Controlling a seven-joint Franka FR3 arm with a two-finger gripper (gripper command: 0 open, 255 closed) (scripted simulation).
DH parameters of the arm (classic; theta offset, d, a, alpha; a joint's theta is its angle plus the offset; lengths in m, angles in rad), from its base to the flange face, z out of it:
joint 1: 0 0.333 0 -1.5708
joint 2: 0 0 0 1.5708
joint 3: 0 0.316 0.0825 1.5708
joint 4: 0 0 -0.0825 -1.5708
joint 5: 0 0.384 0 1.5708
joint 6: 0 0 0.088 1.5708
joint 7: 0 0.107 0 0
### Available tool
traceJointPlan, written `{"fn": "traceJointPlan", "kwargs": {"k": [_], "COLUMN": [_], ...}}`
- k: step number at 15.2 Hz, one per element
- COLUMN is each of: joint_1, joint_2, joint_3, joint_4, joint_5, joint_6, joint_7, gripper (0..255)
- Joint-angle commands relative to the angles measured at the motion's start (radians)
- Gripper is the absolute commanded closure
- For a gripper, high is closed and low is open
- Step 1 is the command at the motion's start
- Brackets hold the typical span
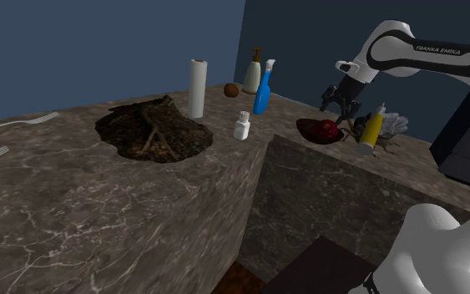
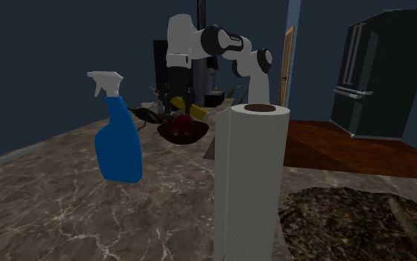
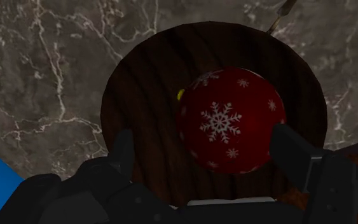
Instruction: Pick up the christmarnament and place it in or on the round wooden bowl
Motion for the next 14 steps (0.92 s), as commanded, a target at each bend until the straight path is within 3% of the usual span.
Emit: {"fn": "traceJointPlan", "kwargs": {"k": [1,6,14], "joint_1": [0.000,0.004,0.004], "joint_2": [0.000,0.004,0.004], "joint_3": [0.000,0.016,0.016], "joint_4": [0.000,0.130,0.130], "joint_5": [0.000,0.010,0.010], "joint_6": [0.000,-0.126,-0.126], "joint_7": [0.000,-0.005,-0.005], "gripper": [0,0,0]}}
